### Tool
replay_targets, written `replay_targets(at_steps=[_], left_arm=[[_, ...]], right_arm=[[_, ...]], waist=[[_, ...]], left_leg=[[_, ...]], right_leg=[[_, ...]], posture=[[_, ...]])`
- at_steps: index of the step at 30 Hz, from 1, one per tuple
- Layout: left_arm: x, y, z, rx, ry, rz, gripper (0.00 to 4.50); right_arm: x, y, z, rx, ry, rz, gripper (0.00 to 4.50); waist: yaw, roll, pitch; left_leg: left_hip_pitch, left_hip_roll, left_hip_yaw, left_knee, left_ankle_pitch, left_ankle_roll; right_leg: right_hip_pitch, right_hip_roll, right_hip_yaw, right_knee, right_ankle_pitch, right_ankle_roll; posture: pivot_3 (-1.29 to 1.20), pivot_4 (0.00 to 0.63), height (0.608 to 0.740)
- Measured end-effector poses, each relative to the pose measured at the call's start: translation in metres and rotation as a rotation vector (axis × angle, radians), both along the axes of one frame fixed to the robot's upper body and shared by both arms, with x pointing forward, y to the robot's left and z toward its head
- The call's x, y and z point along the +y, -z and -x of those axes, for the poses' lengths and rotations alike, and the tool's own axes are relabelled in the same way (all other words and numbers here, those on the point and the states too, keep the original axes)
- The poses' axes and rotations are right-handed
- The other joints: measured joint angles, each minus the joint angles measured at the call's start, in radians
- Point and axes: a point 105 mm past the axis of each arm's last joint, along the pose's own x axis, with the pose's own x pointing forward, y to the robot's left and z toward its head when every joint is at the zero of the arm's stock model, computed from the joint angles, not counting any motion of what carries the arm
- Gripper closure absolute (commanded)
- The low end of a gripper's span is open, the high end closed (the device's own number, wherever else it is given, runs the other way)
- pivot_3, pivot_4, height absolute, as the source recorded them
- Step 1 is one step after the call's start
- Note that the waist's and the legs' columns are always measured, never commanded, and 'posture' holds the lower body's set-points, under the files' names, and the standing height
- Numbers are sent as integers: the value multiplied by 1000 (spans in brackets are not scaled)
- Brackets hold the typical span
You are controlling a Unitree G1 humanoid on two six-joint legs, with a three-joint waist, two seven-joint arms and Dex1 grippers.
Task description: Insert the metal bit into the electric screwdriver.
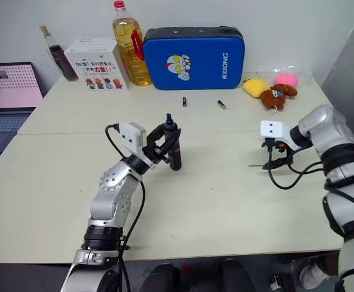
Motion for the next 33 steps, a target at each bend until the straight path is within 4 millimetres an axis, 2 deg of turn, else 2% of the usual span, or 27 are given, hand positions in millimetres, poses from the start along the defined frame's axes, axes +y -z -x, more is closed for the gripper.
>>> replay_targets(at_steps=[3,10,11,13,28,29,33], left_arm=[[2,0,0,0,-15,9,2819],[8,1,3,-3,-41,6,2819],[9,1,4,-3,-47,7,2819],[11,2,5,-2,-54,9,2819],[8,1,4,-3,-49,8,2819],[8,1,4,-2,-49,8,2819],[8,2,5,-3,-47,10,2819]], right_arm=[[-5,13,2,60,-11,87,0],[-16,28,7,124,21,139,0],[-16,29,6,121,24,143,294],[-13,29,4,113,30,141,497],[-4,30,4,110,-20,129,4312],[-4,30,4,110,-19,125,4475],[-5,31,4,106,-19,114,4475]], waist=[[4,0,0],[1,1,0],[-2,1,0],[-7,1,0],[-8,1,-1],[-8,1,-1],[-8,1,-1]], left_leg=[[0,0,0,0,0,0],[1,1,0,-1,0,0],[1,1,0,-1,0,0],[1,2,0,-1,0,0],[1,2,0,-1,0,0],[1,1,0,-1,0,0],[2,1,0,-1,0,0]], right_leg=[[0,0,0,0,0,0],[0,0,1,1,0,0],[0,0,1,1,0,0],[0,0,1,1,0,0],[0,0,0,1,0,0],[0,0,0,1,0,0],[0,0,0,1,0,0]], posture=[[0,150,740],[0,150,740],[0,150,740],[0,150,740],[0,150,740],[0,150,740],[0,150,740]])
